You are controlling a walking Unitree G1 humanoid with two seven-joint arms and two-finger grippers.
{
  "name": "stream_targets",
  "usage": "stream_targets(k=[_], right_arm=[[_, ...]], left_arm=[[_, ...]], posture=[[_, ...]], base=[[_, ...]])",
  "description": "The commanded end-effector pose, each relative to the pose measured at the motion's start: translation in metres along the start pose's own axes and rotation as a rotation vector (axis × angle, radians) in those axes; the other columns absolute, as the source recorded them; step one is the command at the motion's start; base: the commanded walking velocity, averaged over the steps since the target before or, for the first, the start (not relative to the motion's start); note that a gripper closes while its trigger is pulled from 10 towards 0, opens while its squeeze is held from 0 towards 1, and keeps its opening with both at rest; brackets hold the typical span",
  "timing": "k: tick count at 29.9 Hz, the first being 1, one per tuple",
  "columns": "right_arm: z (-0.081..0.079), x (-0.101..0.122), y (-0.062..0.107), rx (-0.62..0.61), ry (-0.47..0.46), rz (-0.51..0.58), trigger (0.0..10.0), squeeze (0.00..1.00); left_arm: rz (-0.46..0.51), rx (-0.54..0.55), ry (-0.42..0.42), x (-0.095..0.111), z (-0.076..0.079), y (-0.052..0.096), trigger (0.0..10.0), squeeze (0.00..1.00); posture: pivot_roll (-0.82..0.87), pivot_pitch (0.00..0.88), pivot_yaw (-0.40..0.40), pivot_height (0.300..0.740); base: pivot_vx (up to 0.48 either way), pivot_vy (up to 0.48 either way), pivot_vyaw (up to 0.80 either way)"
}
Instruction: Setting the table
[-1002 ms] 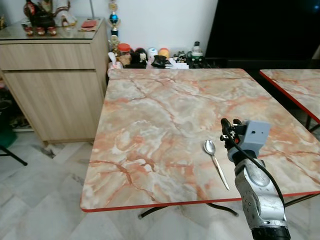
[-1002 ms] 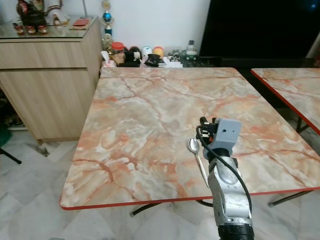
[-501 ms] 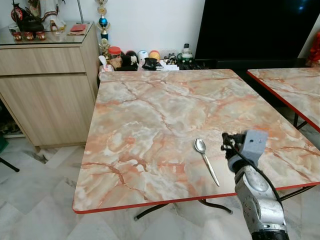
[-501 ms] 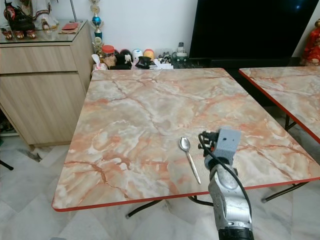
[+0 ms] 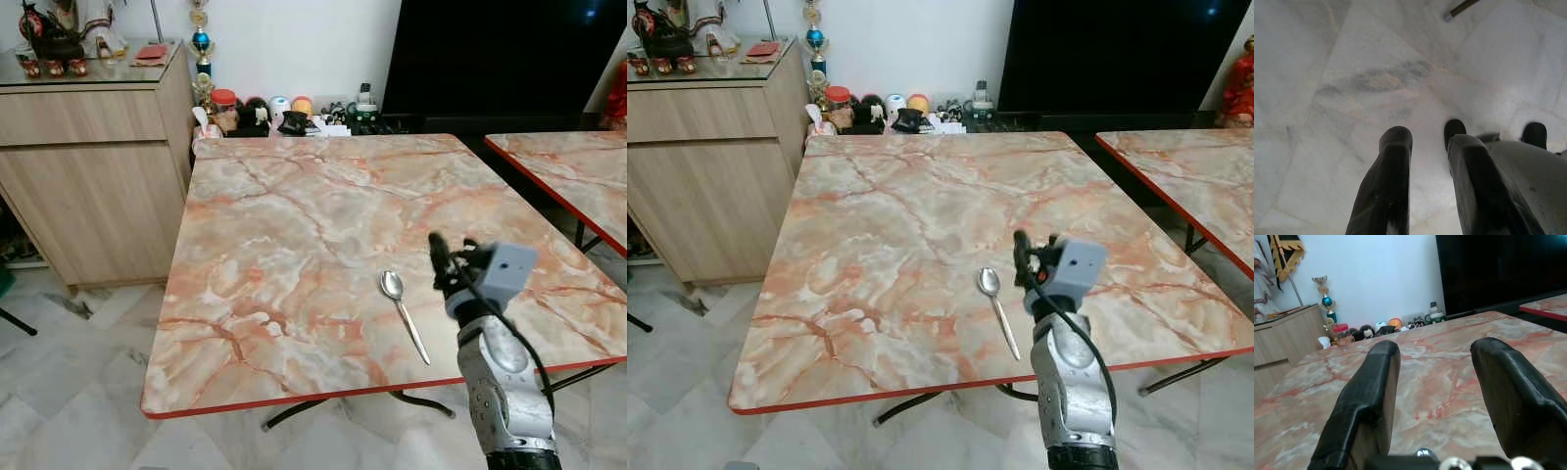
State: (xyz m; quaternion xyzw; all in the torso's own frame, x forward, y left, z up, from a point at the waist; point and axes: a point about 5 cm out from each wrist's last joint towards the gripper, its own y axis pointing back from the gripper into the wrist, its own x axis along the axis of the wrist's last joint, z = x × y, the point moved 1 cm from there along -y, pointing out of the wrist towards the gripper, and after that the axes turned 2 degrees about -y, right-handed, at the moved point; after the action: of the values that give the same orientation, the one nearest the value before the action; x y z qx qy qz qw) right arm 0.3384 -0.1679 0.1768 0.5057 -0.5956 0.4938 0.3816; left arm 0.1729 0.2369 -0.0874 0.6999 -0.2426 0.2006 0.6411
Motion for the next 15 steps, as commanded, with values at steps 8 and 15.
stream_targets(k=[8,15], right_arm=[[0.006,0.013,0.004,-0.007,0.017,0.095,10.0,0.0],[0.002,0.012,0.004,0.0,0.004,0.102,10.0,0.0]], left_arm=[[0.067,0.054,0.026,0.006,-0.017,0.003,10.0,0.0],[0.068,0.049,0.012,0.009,-0.017,0.002,10.0,0.0]], posture=[[0.06,0.008,-0.012,0.74],[0.06,0.002,-0.005,0.74]], base=[[0.0,0.0,0.58],[0.433,0.0,0.8]])
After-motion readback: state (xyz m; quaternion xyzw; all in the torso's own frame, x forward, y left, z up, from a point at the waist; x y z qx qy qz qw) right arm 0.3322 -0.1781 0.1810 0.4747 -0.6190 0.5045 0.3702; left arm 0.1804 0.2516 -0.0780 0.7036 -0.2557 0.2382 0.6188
